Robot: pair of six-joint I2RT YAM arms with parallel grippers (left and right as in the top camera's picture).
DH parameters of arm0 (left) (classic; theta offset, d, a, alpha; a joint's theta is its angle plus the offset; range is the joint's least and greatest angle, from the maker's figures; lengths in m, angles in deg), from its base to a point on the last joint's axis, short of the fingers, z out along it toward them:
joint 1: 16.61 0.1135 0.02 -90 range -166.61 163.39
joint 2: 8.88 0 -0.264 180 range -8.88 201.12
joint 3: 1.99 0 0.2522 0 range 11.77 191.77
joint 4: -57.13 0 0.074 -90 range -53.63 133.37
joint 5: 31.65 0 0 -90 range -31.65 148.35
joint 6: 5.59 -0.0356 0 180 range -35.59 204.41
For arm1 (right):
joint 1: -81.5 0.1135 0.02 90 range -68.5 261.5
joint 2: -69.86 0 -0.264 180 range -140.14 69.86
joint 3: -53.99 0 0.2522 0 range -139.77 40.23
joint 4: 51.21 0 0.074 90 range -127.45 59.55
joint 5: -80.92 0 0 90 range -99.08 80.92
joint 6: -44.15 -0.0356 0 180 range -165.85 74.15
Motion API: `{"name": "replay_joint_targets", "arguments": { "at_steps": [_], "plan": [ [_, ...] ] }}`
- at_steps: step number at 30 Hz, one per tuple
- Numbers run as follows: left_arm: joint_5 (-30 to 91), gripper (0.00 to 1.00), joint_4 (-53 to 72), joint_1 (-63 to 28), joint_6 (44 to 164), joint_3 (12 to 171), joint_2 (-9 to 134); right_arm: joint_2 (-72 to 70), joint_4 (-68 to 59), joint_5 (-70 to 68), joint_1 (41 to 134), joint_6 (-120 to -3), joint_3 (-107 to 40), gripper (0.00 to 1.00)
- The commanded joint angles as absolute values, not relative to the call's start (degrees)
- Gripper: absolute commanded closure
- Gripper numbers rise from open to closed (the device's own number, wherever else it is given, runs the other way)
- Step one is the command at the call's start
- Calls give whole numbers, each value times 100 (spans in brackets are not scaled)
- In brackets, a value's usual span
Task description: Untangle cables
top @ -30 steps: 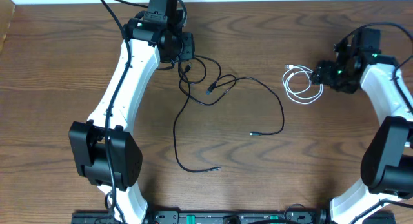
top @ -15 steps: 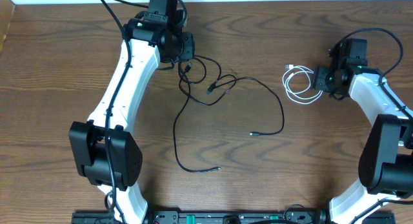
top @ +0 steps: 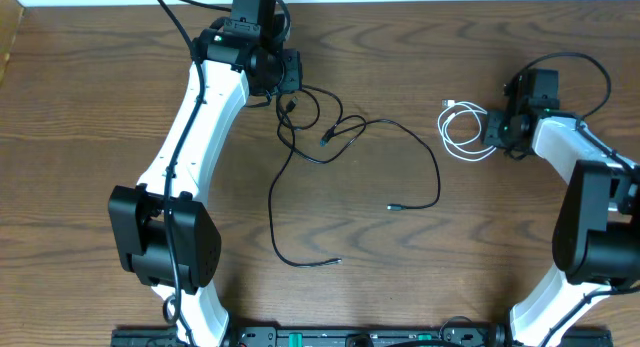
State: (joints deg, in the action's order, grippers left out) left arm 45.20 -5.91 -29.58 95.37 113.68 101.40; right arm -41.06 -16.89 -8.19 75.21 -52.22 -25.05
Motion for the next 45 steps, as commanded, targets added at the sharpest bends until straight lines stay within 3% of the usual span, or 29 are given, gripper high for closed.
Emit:
{"name": "replay_joint_targets", "arguments": {
  "at_steps": [1, 3, 5, 9, 14, 22, 30, 38, 45],
  "plan": [
    [4594, 83, -685, -2980, 9590, 11318, 10236, -4481, -1755, -832, 7561, -5198, -2452, 54],
    [4596, 75, -718, -2980, 9587, 11318, 10236, -4630, -1750, -714, 7561, -5198, -2452, 58],
    [4596, 72, -739, -2980, 9587, 11318, 10236, -4763, -1750, -699, 7565, -5202, -2452, 58],
    [4596, 68, -737, -2980, 9590, 11318, 10236, -4995, -1680, -749, 7565, -5222, -2452, 69],
    [4594, 66, -742, -2980, 9590, 11318, 10236, -5159, -1543, -1442, 7563, -5742, -2452, 99],
    [4596, 65, -737, -2980, 9590, 11318, 10236, -4980, -1501, -1952, 7419, -5991, -2791, 99],
    [4592, 65, -737, -2980, 9590, 11318, 10236, -4820, -1283, -1947, 6719, -6177, -4325, 99],
    [4594, 61, -737, -2980, 9590, 11318, 10236, -4822, -2878, -1455, 6138, -6286, -4826, 99],
    [4594, 58, -696, -2980, 9587, 11318, 10236, -4921, -3066, -1447, 5996, -6363, -4826, 99]
  ]
}}
